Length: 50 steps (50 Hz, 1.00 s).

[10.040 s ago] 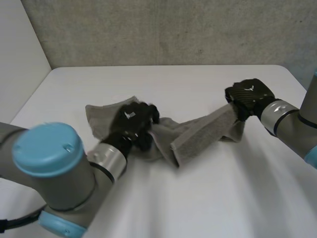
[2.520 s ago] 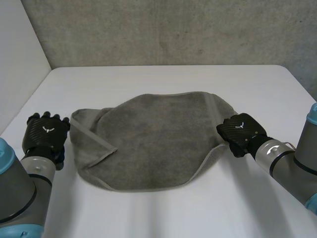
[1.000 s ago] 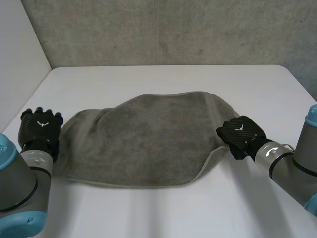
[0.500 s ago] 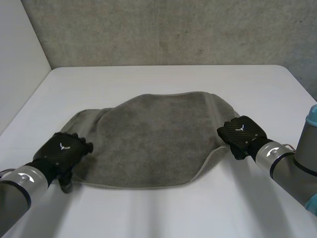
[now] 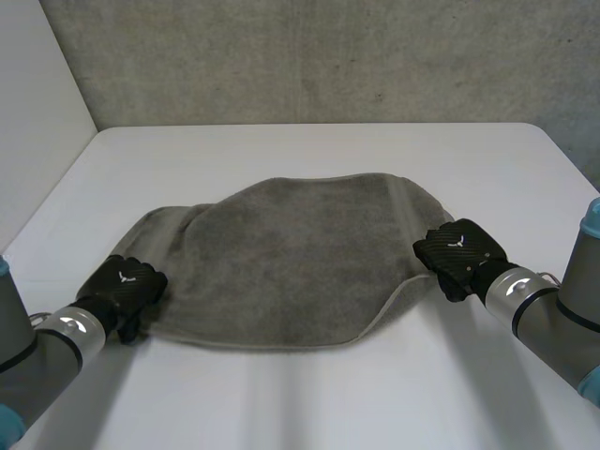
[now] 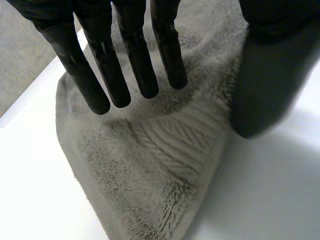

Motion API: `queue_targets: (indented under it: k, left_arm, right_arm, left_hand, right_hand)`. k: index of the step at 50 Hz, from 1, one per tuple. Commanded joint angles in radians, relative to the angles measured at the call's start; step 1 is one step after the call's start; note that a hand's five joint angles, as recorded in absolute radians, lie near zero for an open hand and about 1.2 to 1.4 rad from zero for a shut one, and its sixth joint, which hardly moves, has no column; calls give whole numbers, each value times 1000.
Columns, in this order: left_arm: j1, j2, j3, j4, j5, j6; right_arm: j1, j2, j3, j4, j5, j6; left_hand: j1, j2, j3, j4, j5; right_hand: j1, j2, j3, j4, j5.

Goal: Fold the towel.

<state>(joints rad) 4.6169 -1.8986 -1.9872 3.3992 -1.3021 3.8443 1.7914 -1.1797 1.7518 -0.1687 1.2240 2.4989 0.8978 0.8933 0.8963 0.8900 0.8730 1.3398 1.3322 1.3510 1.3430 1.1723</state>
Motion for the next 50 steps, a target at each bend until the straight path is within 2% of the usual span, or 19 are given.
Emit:
queue_targets:
  k: [1,2,9,11,12,14,17,19,23,25,26,28,33,39,45,47,50]
  left_arm:
    - [-6,-37,48,3,-25,-3]
    - [-7,-33,65,9,-25,-3]
    - [-21,28,175,64,-51,-37]
    - [-50,91,253,101,-89,-104]
    - [-50,92,254,101,-89,-104]
    - [-73,142,339,118,-137,-205]
    - [-78,185,380,117,-158,-258]
    - [-82,289,431,117,-183,-340]
    - [-81,388,462,117,-184,-385]
    - [-81,470,491,114,-184,-400]
    - [-81,470,492,114,-184,-400]
    - [-82,522,521,86,-187,-402]
    - [-84,532,554,-6,-184,-400]
    - [-84,492,550,-64,-180,-399]
    - [-84,337,530,-136,-178,-390]
    - [-82,239,531,-173,-177,-384]
    - [-84,188,542,-185,-177,-374]
  right_arm:
    - [-4,-3,-11,0,3,2]
    - [-4,-8,-17,-3,3,2]
    - [-4,-82,-51,-90,3,20]
    - [-4,-161,-61,-187,14,35]
    - [-4,-161,-61,-187,14,35]
    - [-3,-230,-109,-245,31,93]
    - [-3,-268,-141,-249,35,137]
    - [-7,-355,-216,-221,34,239]
    - [-18,-439,-310,-132,20,308]
    - [-58,-491,-418,18,2,321]
    - [-58,-491,-419,18,2,321]
    - [-105,-511,-506,151,-34,325]
    - [-168,-503,-586,267,-72,327]
    - [-182,-459,-597,328,-77,314]
    - [-165,-331,-594,403,-83,275]
    - [-115,-257,-597,422,-67,223]
    - [-90,-215,-603,426,-61,199]
  left_hand:
    - [421,425,423,429,271]
    - [498,502,499,506,348]
    - [498,503,500,506,349]
    - [498,503,500,506,349]
    - [498,503,500,506,349]
    - [498,503,500,506,349]
    - [498,503,500,506,349]
    - [498,503,500,506,349]
    - [498,503,500,506,349]
    - [498,503,500,506,349]
    - [498,503,500,506,349]
    - [498,503,500,506,349]
    - [498,503,500,506,349]
    - [498,503,500,506,349]
    - [498,503,500,506,349]
    - [498,503,500,506,349]
    - [498,503,500,506,349]
  right_hand:
    - [56,64,45,53,49]
    - [56,64,45,53,49]
    - [56,64,45,53,49]
    - [56,64,45,53,49]
    - [56,64,45,53,49]
    - [56,64,45,53,49]
    - [56,64,45,53,49]
    - [56,64,45,53,49]
    - [56,64,45,53,49]
    - [56,64,45,53,49]
    - [56,64,45,53,49]
    - [56,64,45,53,49]
    - [56,64,45,53,49]
    - [56,64,45,53,49]
    - [56,64,45,53,49]
    - [56,64,45,53,49]
    - [56,64,45,53,49]
